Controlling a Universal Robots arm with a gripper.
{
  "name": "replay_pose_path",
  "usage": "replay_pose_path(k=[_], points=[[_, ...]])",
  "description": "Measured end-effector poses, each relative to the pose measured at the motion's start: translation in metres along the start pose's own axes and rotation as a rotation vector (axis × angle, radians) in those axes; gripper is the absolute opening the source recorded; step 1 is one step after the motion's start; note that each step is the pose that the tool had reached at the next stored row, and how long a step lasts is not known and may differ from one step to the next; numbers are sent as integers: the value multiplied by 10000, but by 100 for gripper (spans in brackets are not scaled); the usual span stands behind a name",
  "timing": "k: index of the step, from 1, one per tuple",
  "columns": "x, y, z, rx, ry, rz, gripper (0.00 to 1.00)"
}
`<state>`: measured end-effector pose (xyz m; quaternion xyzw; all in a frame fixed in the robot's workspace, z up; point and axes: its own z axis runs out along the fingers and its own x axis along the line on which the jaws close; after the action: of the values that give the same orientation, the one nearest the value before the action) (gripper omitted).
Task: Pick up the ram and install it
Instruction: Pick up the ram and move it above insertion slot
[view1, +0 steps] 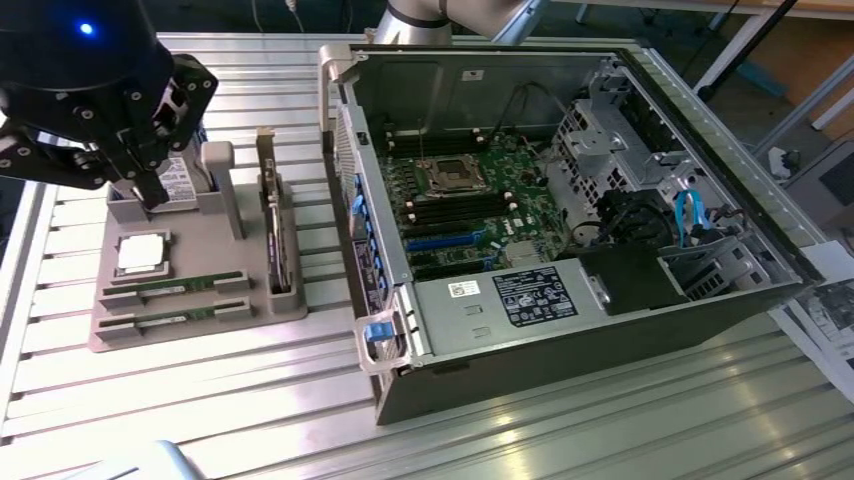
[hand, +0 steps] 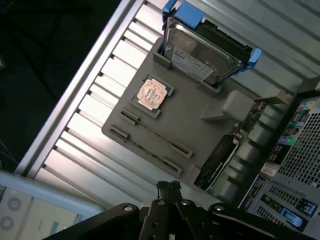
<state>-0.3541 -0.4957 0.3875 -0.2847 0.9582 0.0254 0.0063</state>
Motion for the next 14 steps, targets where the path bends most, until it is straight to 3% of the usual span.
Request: replay_pose_path(k=[7,10,14], points=[[1,-1,21,-45,77,-1696,10],[1,-2,35,-74,125,-2764,10],[1,-2,46,-97,165,-3645,10]])
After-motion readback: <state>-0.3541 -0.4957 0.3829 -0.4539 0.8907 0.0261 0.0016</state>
